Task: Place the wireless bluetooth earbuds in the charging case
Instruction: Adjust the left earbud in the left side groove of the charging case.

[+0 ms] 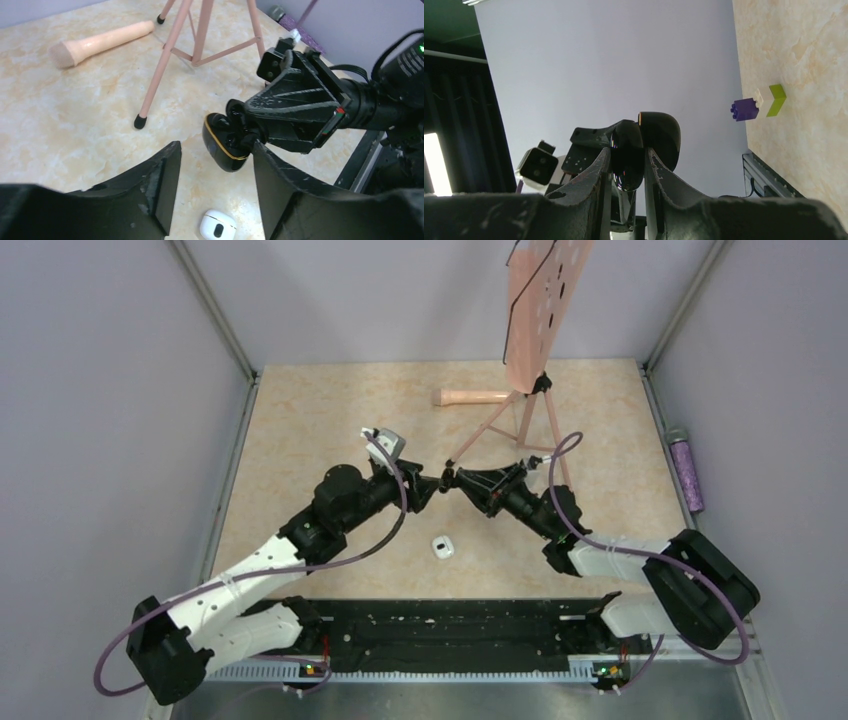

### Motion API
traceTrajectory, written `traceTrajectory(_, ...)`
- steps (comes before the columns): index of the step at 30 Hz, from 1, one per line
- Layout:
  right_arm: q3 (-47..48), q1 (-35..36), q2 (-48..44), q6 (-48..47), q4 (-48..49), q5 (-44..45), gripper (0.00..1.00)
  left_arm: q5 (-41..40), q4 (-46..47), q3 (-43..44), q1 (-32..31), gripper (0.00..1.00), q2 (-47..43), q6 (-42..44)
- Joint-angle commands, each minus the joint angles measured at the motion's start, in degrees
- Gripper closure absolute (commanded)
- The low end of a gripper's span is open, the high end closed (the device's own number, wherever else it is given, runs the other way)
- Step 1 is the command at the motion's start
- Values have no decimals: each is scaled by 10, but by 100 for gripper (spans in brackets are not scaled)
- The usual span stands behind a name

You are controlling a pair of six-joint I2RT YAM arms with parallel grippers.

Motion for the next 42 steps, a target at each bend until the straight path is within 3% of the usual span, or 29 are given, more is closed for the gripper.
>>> traceTrajectory(1,15,-5,-29,-42,16,-18,100,-70,-38,45,0,36,-21,-80)
traceTrajectory(6,24,-5,-49,-83,-23,-34,100,-29,-151,112,0,31,2,-83)
traceTrajectory(10,25,-5,-64,-102,-52,-33,100,2,-132,89,0,30,-18,-85)
traceTrajectory(18,24,-5,-70,-102,-59,-27,100,46,-152,83,-1,11,-12,-74)
traceTrajectory(24,29,-5,-69,-103,-62,-25,100,53,-139,82,-2,22,8,-81)
traceTrajectory(34,32,-4,-67,-102,-65,-21,100,49,-146,87,-14,19,45,-76)
traceTrajectory(42,35,-5,-63,-99,-62,-22,100,27,-170,98,-16,30,57,-55)
